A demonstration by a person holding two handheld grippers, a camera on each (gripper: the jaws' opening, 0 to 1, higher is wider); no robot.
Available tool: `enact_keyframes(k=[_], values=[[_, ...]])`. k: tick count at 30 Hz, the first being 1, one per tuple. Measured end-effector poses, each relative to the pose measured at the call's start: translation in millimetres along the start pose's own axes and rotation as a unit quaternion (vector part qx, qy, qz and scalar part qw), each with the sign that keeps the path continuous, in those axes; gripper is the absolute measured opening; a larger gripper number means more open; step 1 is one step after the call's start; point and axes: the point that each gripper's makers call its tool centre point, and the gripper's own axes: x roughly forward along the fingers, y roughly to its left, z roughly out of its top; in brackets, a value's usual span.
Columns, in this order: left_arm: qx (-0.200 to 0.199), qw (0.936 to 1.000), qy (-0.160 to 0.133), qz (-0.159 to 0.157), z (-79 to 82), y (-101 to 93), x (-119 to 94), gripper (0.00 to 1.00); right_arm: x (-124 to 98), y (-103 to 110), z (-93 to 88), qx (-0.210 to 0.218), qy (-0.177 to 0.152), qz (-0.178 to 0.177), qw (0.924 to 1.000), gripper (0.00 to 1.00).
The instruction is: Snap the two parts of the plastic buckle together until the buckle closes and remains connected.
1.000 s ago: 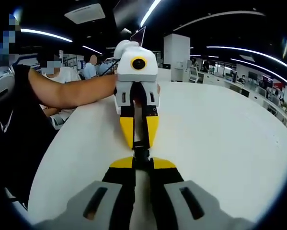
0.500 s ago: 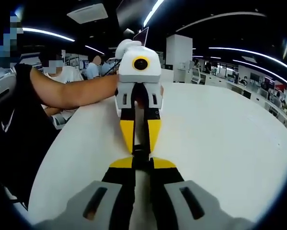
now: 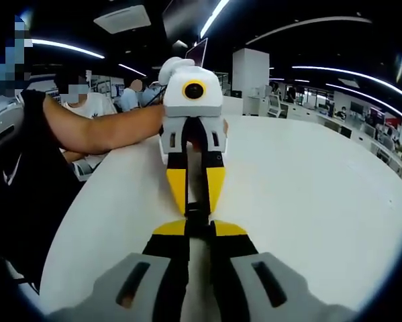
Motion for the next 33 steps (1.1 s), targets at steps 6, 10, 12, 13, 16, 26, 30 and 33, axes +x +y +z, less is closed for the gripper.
enact_keyframes(k=[6, 10, 12, 13, 16, 26, 30, 33], values=[[0.012, 0.9999, -0.01, -0.004, -1.3, 0.9, -2.9, 0.15, 0.8, 3.0, 0.6, 0.002, 0.0, 0.002, 1.0, 0.09], [0.017, 0.9996, -0.018, 0.009, 1.0, 0.0, -0.6, 0.4, 0.8, 3.2, 0.8, 0.001, 0.0, 0.003, 1.0, 0.09], [0.028, 0.999, -0.029, 0.021, 2.9, 0.8, 0.6, 0.52, 0.4, 2.6, 0.7, 0.002, -0.001, 0.001, 1.0, 0.09], [0.03, 0.9987, -0.031, 0.029, 3.1, 7.1, -0.7, 0.57, 0.2, 2.5, 0.7, 0.002, -0.001, 0.001, 1.0, 0.09], [0.027, 0.9983, -0.037, 0.035, 5.3, 10.3, -1.8, 0.68, -0.3, 3.0, 0.7, 0.002, -0.001, 0.001, 1.0, 0.09], [0.012, 0.9815, -0.074, 0.176, 13.7, 70.2, -25.5, 1.0, -2.3, -1.0, 1.7, 0.001, -0.004, -0.01, 0.9999, 0.09], [0.025, 0.9746, -0.067, 0.212, 12.3, 93.9, -40.2, 0.85, -4.1, -4.2, 4.0, 0.0, -0.009, -0.018, 0.9998, 0.09], [0.017, 0.9641, -0.093, 0.248, 23.1, 115.5, -57.4, 0.79, -5.0, -5.2, 5.1, -0.001, -0.011, -0.022, 0.9997, 0.09]])
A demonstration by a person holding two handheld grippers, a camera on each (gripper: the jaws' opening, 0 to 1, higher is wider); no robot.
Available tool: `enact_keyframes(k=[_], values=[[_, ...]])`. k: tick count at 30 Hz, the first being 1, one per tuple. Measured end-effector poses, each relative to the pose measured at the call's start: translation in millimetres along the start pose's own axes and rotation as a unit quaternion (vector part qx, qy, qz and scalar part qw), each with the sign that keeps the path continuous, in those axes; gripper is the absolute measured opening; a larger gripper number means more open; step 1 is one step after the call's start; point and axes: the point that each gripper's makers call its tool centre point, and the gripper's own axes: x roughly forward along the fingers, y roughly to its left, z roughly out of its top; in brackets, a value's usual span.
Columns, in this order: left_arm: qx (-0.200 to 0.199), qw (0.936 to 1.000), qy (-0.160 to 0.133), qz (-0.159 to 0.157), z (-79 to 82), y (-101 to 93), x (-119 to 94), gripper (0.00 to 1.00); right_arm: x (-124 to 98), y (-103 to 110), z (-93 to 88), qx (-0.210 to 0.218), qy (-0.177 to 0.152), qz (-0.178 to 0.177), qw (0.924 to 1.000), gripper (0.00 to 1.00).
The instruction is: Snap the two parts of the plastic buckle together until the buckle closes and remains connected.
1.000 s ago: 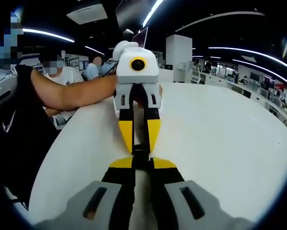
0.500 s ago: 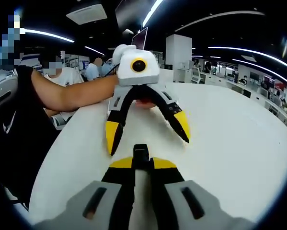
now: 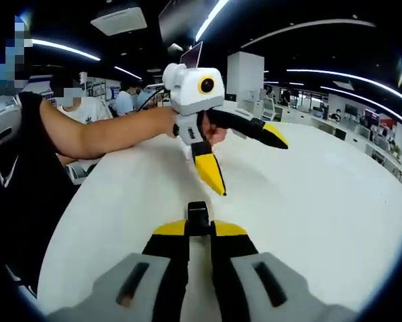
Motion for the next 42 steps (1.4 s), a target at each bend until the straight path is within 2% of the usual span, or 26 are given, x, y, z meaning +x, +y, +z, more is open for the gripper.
enact_keyframes(k=[1, 2, 4, 6, 7, 8, 10, 11, 12, 13, 14, 16, 18, 22, 29, 31, 32, 36, 39, 42], values=[[-0.019, 0.9997, -0.015, -0.01, 4.8, -0.1, -1.9, 0.79, 0.0, -0.2, 0.0, 0.001, 0.0, 0.0, 1.0, 0.09], [-0.014, 0.9995, -0.022, -0.017, 7.2, 1.7, -3.4, 0.77, 0.0, -0.5, 0.0, 0.0, 0.0, -0.001, 1.0, 0.09], [0.014, 0.9992, -0.035, 0.011, 12.9, 15.2, -5.1, 0.79, -0.4, -2.8, -0.2, 0.001, 0.001, -0.007, 1.0, 0.09], [0.005, 0.9991, -0.041, 0.01, 15.5, 17.6, -5.4, 0.82, -1.5, -7.6, -1.0, 0.002, 0.002, -0.018, 0.9998, 0.09], [0.002, 0.9988, -0.047, 0.011, 16.9, 18.8, -5.7, 0.87, -1.9, -9.1, -1.1, 0.003, 0.002, -0.022, 0.9997, 0.09], [0.001, 0.9981, -0.058, 0.023, 20.7, 24.8, -5.0, 0.93, -2.9, -11.1, -0.9, 0.004, 0.001, -0.026, 0.9996, 0.09], [-0.005, 0.9975, -0.055, 0.044, 19.7, 34.5, -5.6, 0.99, -4.8, -8.2, 3.0, 0.013, -0.008, -0.017, 0.9997, 0.09], [-0.005, 0.997, -0.052, 0.057, 18.3, 40.6, -7.1, 0.99, -5.6, -8.6, 4.4, 0.013, -0.01, -0.019, 0.9997, 0.09], [-0.005, 0.9947, -0.05, 0.09, 17.3, 53.4, -9.8, 0.99, -6.7, -10.2, 6.9, 0.015, -0.014, -0.025, 0.9995, 0.09], [-0.007, 0.9934, -0.047, 0.104, 15.5, 59.9, -11.6, 0.99, -7.1, -10.6, 7.2, 0.015, -0.015, -0.026, 0.9994, 0.09], [-0.023, 0.9904, -0.044, 0.129, 11.6, 72.2, -15.5, 0.99, -10.0, -15.4, 9.6, 0.021, -0.02, -0.037, 0.9989, 0.09], [-0.038, 0.987, -0.035, 0.152, 5.0, 83.9, -20.7, 0.99, -14.6, -18.5, 12.1, 0.028, -0.027, -0.042, 0.9984, 0.09], [-0.047, 0.9852, -0.039, 0.16, 3.4, 87.6, -26.0, 0.99, -18.9, -23.6, 16.5, 0.032, -0.037, -0.056, 0.9972, 0.09], [-0.072, 0.9828, -0.044, 0.164, 3.3, 90.7, -31.7, 0.99, -22.7, -28.3, 20.3, 0.034, -0.045, -0.07, 0.996, 0.09], [-0.063, 0.9847, -0.034, 0.159, 1.9, 83.4, -29.1, 0.99, -28.0, -40.0, 22.5, 0.042, -0.05, -0.099, 0.993, 0.09], [-0.061, 0.9851, -0.028, 0.159, -0.5, 82.9, -27.8, 0.99, -32.3, -51.4, 21.3, 0.045, -0.049, -0.131, 0.9892, 0.09], [-0.066, 0.9848, -0.007, 0.161, -7.7, 83.2, -27.9, 0.99, -34.8, -56.4, 21.1, 0.05, -0.051, -0.142, 0.9874, 0.09], [-0.07, 0.9838, -0.003, 0.165, -10.5, 85.1, -28.8, 0.99, -51.7, -82.1, 22.6, 0.082, -0.07, -0.2, 0.9739, 0.09], [-0.068, 0.9834, -0.003, 0.168, -9.0, 85.5, -30.2, 0.99, -60.1, -90.5, 22.7, 0.089, -0.077, -0.22, 0.9684, 0.09], [-0.068, 0.9838, -0.005, 0.166, -7.7, 84.7, -29.9, 0.99, -61.9, -93.0, 22.8, 0.092, -0.08, -0.226, 0.9665, 0.09]])
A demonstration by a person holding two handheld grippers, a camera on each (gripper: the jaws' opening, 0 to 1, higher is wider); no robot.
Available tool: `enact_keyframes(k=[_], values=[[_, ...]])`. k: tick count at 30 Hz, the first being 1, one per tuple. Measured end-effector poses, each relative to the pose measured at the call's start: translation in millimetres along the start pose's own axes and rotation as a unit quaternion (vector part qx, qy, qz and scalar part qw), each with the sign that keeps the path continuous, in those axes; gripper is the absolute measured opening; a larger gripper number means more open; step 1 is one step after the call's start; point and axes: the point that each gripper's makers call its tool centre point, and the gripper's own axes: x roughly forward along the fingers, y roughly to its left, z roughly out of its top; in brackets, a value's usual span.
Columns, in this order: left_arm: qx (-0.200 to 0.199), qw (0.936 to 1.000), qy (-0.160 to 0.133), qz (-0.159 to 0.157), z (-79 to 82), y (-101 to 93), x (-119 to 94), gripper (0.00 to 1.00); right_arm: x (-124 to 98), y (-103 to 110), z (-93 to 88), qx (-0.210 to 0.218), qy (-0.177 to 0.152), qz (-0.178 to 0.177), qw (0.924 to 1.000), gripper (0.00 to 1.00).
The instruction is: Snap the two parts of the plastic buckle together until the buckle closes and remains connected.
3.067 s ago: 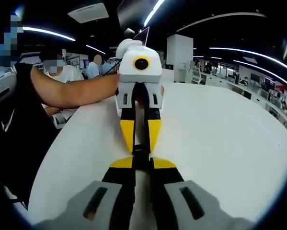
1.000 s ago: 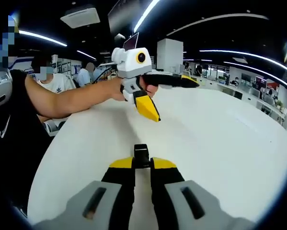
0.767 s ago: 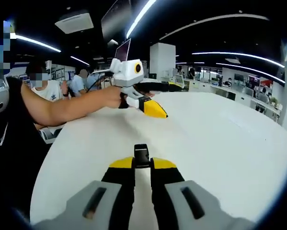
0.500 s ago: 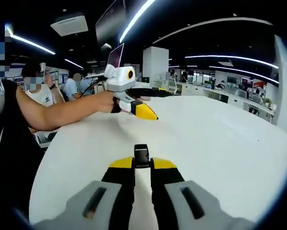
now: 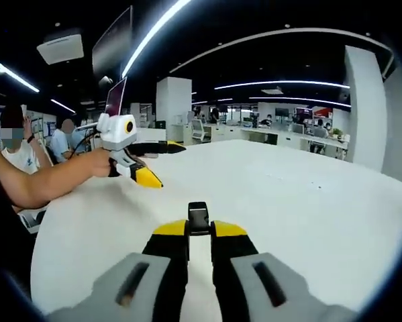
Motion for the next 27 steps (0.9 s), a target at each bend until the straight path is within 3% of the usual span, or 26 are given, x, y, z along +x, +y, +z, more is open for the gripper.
enact_keyframes(k=[17, 27], values=[[0.023, 0.9996, 0.017, 0.003, -4.9, -6.9, 5.0, 0.99, -0.4, -22.3, -2.7, 0.023, -0.004, -0.069, 0.9974, 0.09], [-0.008, 0.9996, 0.008, 0.024, -2.9, 5.1, 4.9, 0.99, 0.4, -31.9, -9.4, 0.022, 0.004, -0.096, 0.9951, 0.09]])
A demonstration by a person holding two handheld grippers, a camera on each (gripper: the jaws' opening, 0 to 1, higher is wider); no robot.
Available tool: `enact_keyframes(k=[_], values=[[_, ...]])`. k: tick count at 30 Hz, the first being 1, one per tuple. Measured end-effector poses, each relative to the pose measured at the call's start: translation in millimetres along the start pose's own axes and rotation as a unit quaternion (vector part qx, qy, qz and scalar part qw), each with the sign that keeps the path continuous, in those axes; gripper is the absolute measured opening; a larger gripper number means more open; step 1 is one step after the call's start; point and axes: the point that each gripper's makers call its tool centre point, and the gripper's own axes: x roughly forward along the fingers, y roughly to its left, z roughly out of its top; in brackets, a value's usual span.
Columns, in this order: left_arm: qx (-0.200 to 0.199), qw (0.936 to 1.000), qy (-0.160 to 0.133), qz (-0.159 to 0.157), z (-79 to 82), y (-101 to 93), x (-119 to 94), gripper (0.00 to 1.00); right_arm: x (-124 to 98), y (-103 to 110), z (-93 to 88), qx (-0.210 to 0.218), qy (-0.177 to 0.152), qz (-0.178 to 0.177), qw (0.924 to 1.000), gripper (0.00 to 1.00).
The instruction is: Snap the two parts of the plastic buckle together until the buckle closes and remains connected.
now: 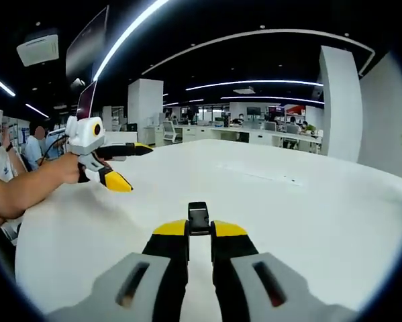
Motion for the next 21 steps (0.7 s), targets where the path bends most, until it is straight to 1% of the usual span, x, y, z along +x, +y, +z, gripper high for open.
enact_keyframes(k=[2, 5, 7, 10, 15, 19, 21], values=[[-0.008, 0.9997, 0.0, 0.024, 0.4, 9.1, 0.1, 0.99, 0.3, -3.5, 0.1, 0.003, -0.001, -0.007, 1.0, 0.09], [-0.036, 0.9986, -0.007, 0.037, 2.9, 17.3, -0.5, 0.99, 1.0, -8.3, -1.9, 0.008, 0.002, -0.019, 0.9998, 0.09], [-0.036, 0.9983, -0.007, 0.045, 3.1, 20.9, -0.8, 0.99, 2.7, -8.0, -4.0, 0.007, 0.005, -0.022, 0.9997, 0.09], [-0.033, 0.9982, -0.012, 0.048, 5.0, 22.5, -0.7, 0.99, 8.2, -13.6, -6.3, 0.004, 0.009, -0.033, 0.9994, 0.09], [-0.03, 0.9984, -0.012, 0.047, 4.4, 22.5, 1.0, 0.99, 13.7, -17.2, -1.6, 0.014, -0.001, -0.037, 0.9992, 0.09], [-0.029, 0.9983, -0.015, 0.047, 6.8, 22.8, 1.4, 0.99, 21.3, -21.7, -3.2, 0.016, 0.008, -0.04, 0.9991, 0.09], [-0.027, 0.9983, -0.017, 0.05, 7.7, 23.4, 0.8, 0.99, 25.9, -25.4, -1.3, 0.02, 0.009, -0.039, 0.999, 0.09]])
